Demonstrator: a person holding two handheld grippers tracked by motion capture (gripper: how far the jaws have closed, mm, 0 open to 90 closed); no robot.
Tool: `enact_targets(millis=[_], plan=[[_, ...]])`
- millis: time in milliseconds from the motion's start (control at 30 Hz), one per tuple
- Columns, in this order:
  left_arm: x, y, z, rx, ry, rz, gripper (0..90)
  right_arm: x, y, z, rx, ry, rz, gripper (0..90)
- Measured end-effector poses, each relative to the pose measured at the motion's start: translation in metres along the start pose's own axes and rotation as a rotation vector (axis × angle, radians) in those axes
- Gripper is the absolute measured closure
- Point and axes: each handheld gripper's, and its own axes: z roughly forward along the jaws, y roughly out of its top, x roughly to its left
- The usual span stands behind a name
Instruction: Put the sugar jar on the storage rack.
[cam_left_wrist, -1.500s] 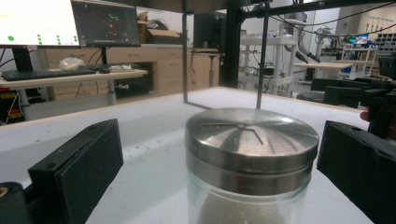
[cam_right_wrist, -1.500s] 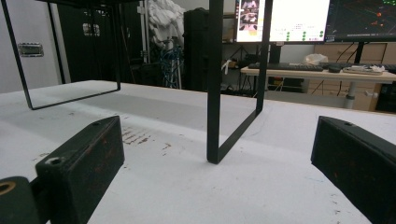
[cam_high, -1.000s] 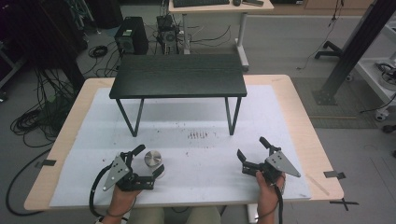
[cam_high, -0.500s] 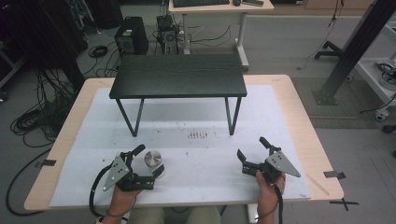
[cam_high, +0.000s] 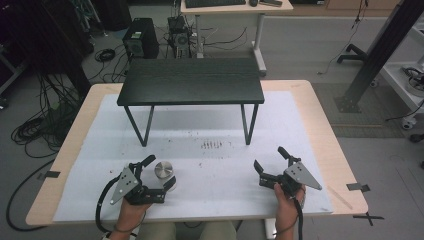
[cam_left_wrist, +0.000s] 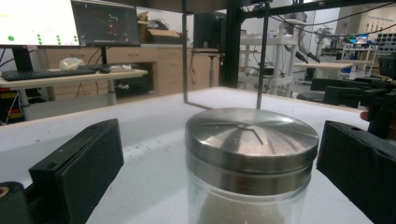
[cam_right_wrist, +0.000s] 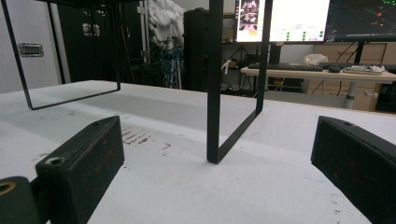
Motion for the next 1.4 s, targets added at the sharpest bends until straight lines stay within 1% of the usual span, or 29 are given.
enact_targets(millis=[600, 800, 900, 1400], plan=[[0.0, 0.0, -0.0001, 0.0, -0.004, 0.0, 2.9, 0.0, 0.0, 0.0001, 0.0, 0.0, 0.0, 2.5], [0.0003, 0.0, -0.0006, 0.0, -0.037, -0.001, 9.5, 0.0, 0.0, 0.0, 0.0, 0.0, 0.0, 2.5], [0.0004, 0.0, -0.0008, 0.0, -0.045, 0.0, 10.9, 0.0, 0.0, 0.0, 0.0, 0.0, 0.0, 2.5], [0.001, 0.0, -0.0019, 0.003, -0.091, -0.001, 26.1, 0.0, 0.0, 0.0, 0.0, 0.0, 0.001, 2.5]])
